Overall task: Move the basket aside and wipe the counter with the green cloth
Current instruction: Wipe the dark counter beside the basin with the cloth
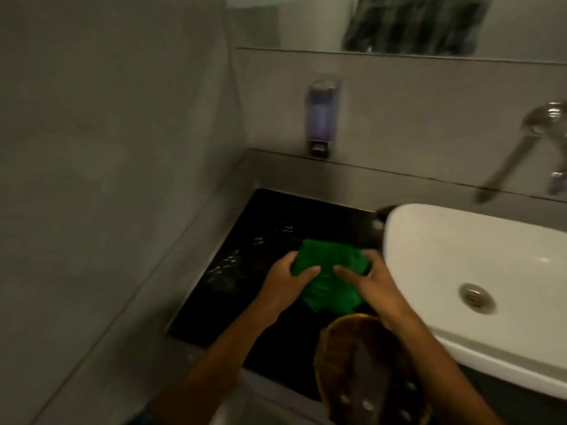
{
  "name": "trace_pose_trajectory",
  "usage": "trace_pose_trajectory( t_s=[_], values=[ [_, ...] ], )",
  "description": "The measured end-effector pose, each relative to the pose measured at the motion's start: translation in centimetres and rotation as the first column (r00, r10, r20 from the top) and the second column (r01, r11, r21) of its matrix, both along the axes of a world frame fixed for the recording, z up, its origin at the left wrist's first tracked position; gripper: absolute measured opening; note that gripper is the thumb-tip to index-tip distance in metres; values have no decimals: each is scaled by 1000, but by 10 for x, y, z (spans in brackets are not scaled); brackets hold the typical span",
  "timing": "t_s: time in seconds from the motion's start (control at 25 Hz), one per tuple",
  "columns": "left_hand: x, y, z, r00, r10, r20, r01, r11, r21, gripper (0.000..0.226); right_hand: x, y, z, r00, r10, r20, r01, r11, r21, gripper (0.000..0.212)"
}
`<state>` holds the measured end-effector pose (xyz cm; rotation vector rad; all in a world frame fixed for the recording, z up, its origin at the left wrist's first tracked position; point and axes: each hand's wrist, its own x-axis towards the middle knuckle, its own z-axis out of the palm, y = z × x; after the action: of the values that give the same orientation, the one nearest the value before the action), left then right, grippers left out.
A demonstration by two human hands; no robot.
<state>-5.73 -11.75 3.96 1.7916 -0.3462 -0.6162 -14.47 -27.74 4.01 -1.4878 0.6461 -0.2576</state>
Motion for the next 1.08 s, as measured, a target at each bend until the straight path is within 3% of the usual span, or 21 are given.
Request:
trace_pose_trajectory(
  t_s=[0.16,0.24,0.32,0.4,0.48,0.56,0.64,0.76,0.92,1.08],
  values=[
    [42,117,-54,988,145,51,-154,954,257,44,63,102,-51,896,351,-271,-369,929,-17,42],
    [57,154,-69,961,92,261,-212,853,477,55,81,111,-65,834,409,-371,-479,870,-117,51],
    [61,174,-78,880,53,473,-311,816,488,58,99,90,-78,877,254,-407,-406,845,-349,49],
    [50,167,-93,856,-41,515,-255,833,491,63,115,46,-91,910,-14,-415,-264,751,-606,43],
    [38,146,-116,846,-234,479,-153,754,638,84,120,1,-110,877,-228,-422,-194,637,-746,48],
    [35,129,-141,839,-322,437,-143,645,750,97,118,-25,-132,825,-315,-469,-202,610,-766,61],
    [40,120,-156,839,-294,458,-208,605,769,99,117,-33,-156,786,-336,-519,-266,574,-775,71],
    [54,114,-166,786,-273,554,-279,644,713,89,115,-34,-175,804,-385,-452,-269,442,-856,74],
    [115,100,-169,756,-138,640,-392,687,611,74,116,-39,-188,806,-438,-399,-238,377,-895,75],
    [182,56,-169,732,-293,615,-272,702,658,67,119,-38,-190,802,-459,-381,-222,363,-905,73]
  ],
)
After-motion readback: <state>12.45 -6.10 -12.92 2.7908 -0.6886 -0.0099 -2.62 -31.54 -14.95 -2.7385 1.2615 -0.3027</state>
